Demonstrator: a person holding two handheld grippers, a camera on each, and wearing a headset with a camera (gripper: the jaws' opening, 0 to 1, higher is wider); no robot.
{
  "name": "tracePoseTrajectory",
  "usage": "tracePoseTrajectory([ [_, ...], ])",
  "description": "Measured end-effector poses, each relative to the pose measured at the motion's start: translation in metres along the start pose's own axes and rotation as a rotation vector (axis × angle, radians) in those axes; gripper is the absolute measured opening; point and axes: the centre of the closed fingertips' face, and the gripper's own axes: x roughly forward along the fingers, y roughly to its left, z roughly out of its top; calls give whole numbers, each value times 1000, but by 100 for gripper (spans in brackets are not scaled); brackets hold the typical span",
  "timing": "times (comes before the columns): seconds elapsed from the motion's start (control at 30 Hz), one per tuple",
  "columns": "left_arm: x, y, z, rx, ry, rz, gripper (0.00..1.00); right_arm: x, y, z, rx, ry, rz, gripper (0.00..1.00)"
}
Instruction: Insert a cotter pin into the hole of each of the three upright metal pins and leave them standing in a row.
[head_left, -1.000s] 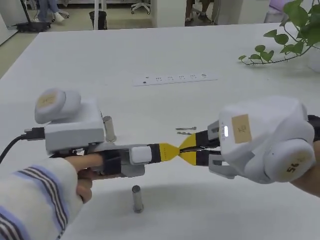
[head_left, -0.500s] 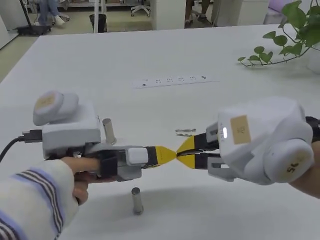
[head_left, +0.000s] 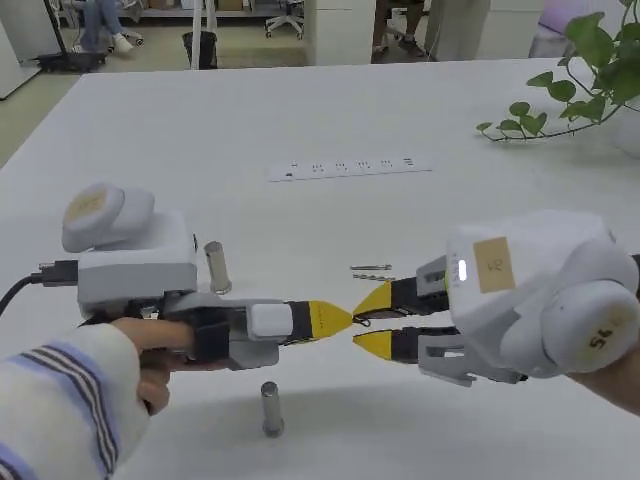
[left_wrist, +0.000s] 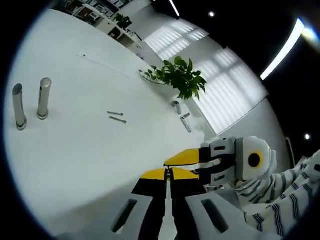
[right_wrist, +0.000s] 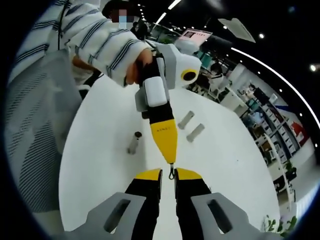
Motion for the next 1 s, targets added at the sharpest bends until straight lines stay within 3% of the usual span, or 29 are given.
tracePoseTrajectory([
  [0.13,-5,-1,1,117,10,-1,0,-1,2,-4,93,-15,21,14],
  [0.2,-8,-6,3,116,-1,-21,0,-3,1,1,174,-67,27,14],
  [0.23,-9,-6,3,133,4,-20,0,-3,2,2,215,-82,47,14],
  [0.27,-10,-4,2,188,18,-13,0,-4,4,3,279,-103,70,15],
  [0.43,-14,-10,-7,317,61,-48,0,-8,8,6,414,-163,146,16],
  [0.53,-15,-16,-14,345,90,-70,0,-9,14,6,433,-178,179,16],
  [0.6,-15,-17,-17,417,106,-72,0,-9,21,6,443,-176,214,15],
  [0.7,-14,-23,-23,436,125,-94,0,-9,28,7,460,-186,236,14],
  [0.77,-13,-27,-26,488,135,-117,0,-9,34,8,453,-183,253,11],
  [1.0,-14,-26,-34,563,188,-118,0,-10,44,8,437,-177,288,5],
])
